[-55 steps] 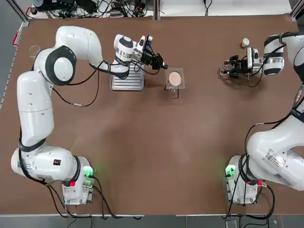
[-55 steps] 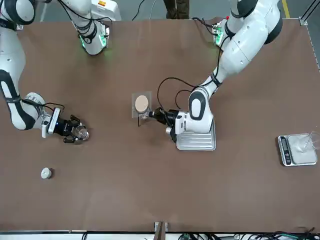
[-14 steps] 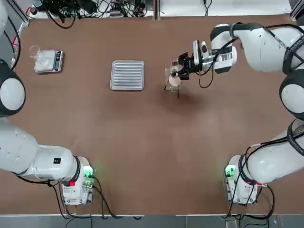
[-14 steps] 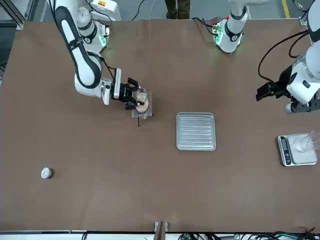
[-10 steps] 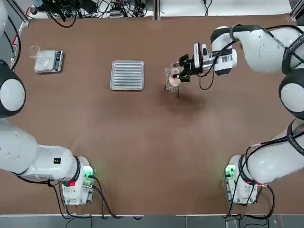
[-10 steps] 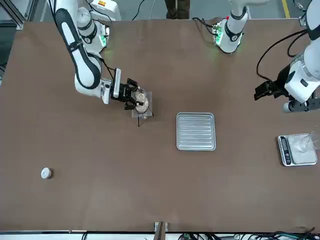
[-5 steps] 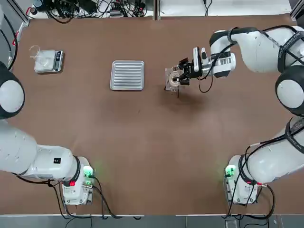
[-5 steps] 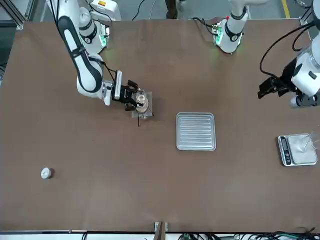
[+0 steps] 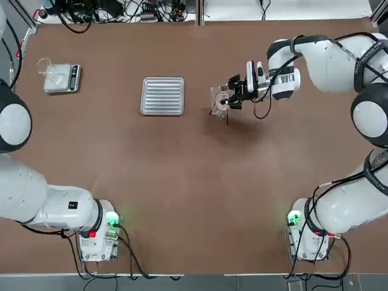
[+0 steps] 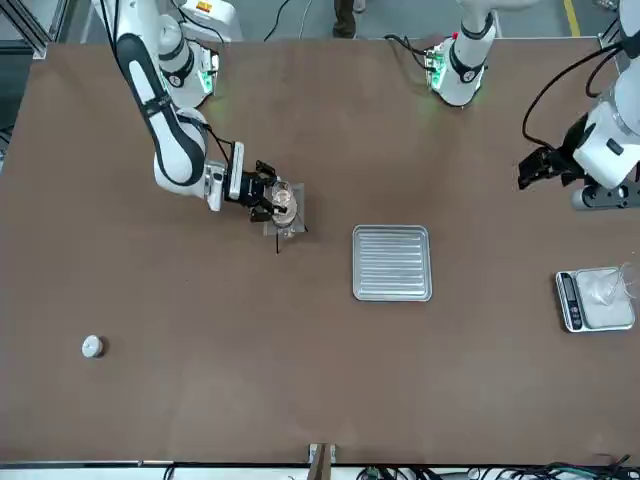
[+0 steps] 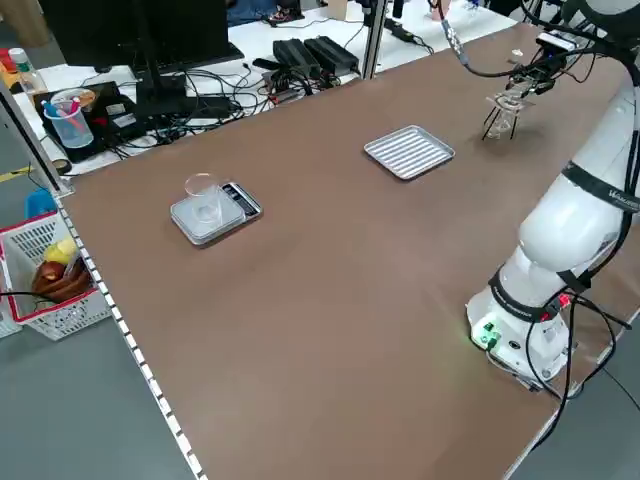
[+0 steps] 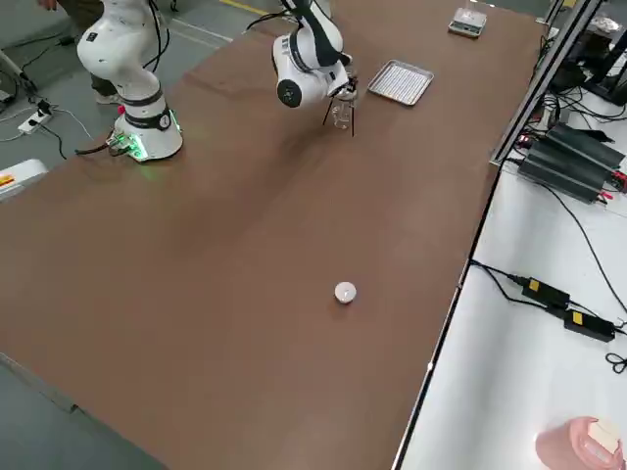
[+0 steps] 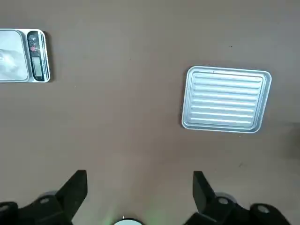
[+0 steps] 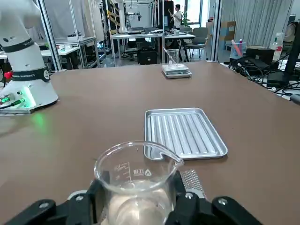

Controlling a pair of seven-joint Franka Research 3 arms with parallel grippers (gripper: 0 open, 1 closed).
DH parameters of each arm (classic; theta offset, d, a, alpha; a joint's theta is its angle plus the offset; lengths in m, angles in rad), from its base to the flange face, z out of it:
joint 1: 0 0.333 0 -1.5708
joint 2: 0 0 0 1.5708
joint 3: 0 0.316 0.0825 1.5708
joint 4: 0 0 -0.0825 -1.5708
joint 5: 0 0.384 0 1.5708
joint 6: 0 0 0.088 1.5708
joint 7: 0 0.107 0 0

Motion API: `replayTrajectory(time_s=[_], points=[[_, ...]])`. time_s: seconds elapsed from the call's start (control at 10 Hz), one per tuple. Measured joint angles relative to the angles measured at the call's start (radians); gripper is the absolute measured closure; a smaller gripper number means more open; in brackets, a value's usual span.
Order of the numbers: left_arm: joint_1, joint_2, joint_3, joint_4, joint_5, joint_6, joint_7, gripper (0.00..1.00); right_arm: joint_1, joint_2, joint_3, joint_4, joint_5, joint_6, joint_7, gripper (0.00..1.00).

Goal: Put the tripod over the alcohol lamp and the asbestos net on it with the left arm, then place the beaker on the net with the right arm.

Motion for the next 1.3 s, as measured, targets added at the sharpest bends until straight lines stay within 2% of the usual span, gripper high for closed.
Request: replayTrajectory(time_s=[0.2,0.3,0.5,0.6,0.7,0.9,1.3], points=[[0.005,0.000,0.000,0.007,0.000,0.003,-0.001,0.01,0.000,0.002,0.000,0.000,0.004,0.000,0.000,0.41],[0.007,0.001,0.002,0.022,0.000,0.013,-0.001,0.01,0.000,0.002,0.000,0.000,0.006,0.000,0.000,0.34],[0.006,0.001,0.002,0.067,0.000,0.018,-0.001,0.01,0.000,0.002,-0.001,0.002,0.009,0.000,0.000,0.29],[0.006,0.001,0.002,0.076,0.001,0.018,-0.002,0.01,0.000,0.002,-0.001,0.002,0.011,0.000,0.000,0.17],[0.006,0.001,0.001,0.078,0.001,0.018,-0.002,0.01,0.000,0.002,-0.001,0.002,0.012,0.000,0.000,0.15],[0.006,0.004,0.000,0.077,0.001,0.018,-0.004,0.01,0.000,0.002,-0.001,0.002,0.014,0.000,0.000,0.00],[0.006,0.005,0.000,0.077,0.001,0.018,-0.005,0.00,-0.019,0.003,-0.005,-0.010,0.014,-0.001,0.000,0.00]])
